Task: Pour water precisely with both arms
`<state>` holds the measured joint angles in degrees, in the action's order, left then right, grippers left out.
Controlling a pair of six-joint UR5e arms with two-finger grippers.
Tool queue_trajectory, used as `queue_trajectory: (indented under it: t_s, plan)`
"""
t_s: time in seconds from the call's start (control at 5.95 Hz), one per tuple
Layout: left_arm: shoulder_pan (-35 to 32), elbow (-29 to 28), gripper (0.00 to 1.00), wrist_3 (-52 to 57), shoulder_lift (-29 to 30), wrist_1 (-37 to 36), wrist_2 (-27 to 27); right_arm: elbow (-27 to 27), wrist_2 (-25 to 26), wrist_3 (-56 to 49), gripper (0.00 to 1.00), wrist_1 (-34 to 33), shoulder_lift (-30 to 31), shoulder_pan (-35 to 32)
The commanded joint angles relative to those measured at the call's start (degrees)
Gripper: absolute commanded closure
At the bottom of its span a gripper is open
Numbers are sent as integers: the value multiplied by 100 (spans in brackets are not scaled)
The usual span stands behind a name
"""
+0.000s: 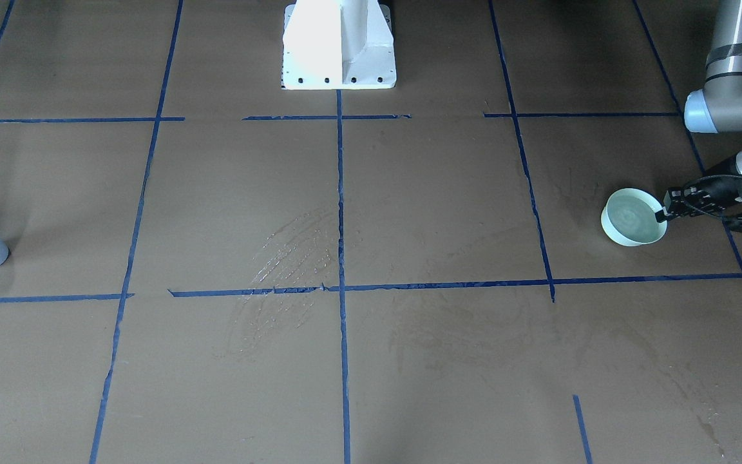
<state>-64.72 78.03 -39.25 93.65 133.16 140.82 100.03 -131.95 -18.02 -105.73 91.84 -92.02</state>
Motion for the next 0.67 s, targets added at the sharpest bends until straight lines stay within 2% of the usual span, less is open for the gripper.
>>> queue_trajectory:
  t_s: [0.0,0.17,0.34,0.5]
  plan:
    - [21,1,47,-21,118,-18,-28,-1,3,0,0,0,0,-9]
    - [21,-7,17,-3,119,-18,-45,8,3,0,0,0,0,-9]
    - [21,62,0,-3,119,-26,-133,25,-6,70,0,0,-17,0]
    - [21,219,0,-3,127,-87,-203,17,12,79,0,0,-26,0]
